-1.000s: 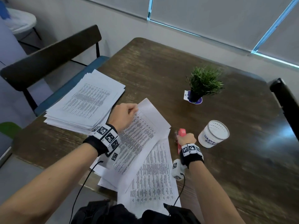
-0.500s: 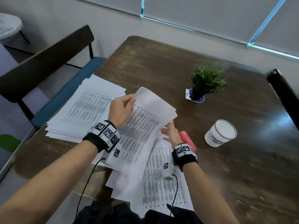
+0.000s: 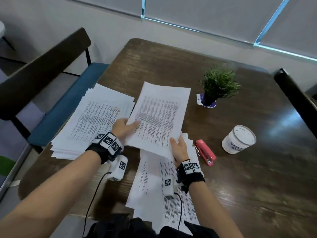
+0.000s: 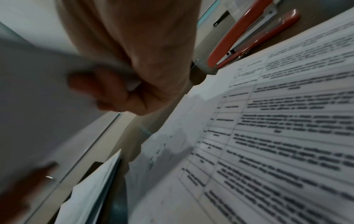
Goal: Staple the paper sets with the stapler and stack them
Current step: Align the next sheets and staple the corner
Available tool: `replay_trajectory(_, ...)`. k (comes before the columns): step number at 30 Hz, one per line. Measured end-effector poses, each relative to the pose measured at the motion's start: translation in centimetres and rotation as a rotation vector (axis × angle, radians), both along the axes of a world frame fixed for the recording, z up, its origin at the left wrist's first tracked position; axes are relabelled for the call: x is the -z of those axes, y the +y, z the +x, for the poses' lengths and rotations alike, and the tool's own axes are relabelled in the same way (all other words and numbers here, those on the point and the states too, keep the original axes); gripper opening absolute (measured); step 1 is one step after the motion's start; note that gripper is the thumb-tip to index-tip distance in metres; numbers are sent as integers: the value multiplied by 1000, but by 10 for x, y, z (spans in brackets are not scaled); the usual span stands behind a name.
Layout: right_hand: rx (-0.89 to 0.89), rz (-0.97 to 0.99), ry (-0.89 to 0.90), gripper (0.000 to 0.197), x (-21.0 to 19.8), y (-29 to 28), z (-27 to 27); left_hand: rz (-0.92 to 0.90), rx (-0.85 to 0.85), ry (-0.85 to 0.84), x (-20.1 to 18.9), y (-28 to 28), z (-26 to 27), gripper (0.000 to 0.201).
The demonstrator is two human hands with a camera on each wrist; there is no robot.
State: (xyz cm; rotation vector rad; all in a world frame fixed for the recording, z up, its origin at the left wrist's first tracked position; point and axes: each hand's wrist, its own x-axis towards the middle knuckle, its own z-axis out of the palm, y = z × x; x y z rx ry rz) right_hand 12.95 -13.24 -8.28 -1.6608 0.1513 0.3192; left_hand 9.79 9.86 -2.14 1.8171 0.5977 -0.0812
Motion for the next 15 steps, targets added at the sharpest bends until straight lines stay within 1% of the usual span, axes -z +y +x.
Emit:
replay_trajectory(1,19,-45,-27,23,-1,1,1,11,68,108,14,3,-4,82)
replay_trajectory(2,16,-82,-60,26,-3,1,2,44,104,150,24,4,-7,79)
replay_trajectory(3,6,-133,-82,28,-4,1,2,85,103,139,38,5,-9,70)
replay_trajectory(5,-14,-235,-83,25,-4,-1,2,127,60,67,45,8,-15,59)
replay_trajectory(7,-10,-290,-29,15,2,-5,3,234,-44,9,43,17,-18,50)
replay_trajectory(8,11,-309,3,11,4,-8,3,296,-85,-45,42,26,-19,48)
replay_trajectory(10,39,-395,44,11,10,-16,2,406,-131,-189,38,48,-26,38)
replay_trajectory(12,15,-542,66,12,15,-21,-3,480,-187,-261,38,75,-34,26)
replay_trajectory(13,-6,-637,67,11,19,-23,-5,514,-221,-251,40,89,-37,28)
replay_trajectory(15,-47,-789,71,7,25,-25,-10,589,-307,-164,44,112,-41,32)
